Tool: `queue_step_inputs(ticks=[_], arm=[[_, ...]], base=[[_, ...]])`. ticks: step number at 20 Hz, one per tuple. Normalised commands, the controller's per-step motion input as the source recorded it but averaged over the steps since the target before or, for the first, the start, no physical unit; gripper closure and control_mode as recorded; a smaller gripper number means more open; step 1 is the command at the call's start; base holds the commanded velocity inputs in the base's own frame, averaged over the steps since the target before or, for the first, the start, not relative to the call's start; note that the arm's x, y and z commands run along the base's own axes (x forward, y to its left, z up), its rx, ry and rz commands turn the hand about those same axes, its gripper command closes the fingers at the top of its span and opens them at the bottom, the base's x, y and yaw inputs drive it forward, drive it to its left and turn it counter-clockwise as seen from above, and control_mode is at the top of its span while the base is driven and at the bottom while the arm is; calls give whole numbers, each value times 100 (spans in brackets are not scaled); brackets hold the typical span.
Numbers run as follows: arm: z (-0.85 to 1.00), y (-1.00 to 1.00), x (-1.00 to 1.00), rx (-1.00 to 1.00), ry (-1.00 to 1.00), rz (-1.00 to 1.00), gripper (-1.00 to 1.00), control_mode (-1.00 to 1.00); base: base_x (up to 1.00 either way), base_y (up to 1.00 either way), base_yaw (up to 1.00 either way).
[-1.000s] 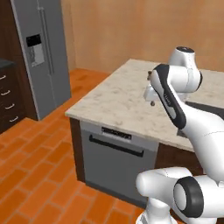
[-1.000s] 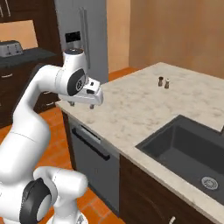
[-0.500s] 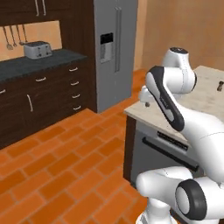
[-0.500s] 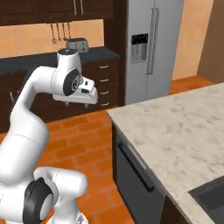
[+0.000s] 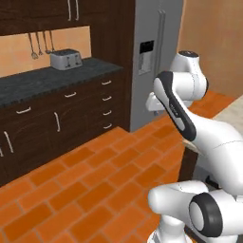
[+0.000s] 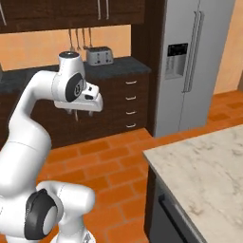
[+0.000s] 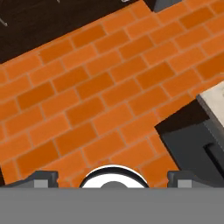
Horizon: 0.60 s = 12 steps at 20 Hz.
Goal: Navigate to the toaster.
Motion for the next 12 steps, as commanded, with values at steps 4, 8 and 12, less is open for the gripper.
queue_step_inputs(ticks=[4, 8, 12], arm=[[0, 0, 0, 0, 0, 0, -100, 100], [0, 0, 0, 0, 0, 0, -100, 100], [0, 0, 0, 0, 0, 0, -100, 100]], base=[[100, 50, 9], [100, 34, 9], [100, 22, 11]])
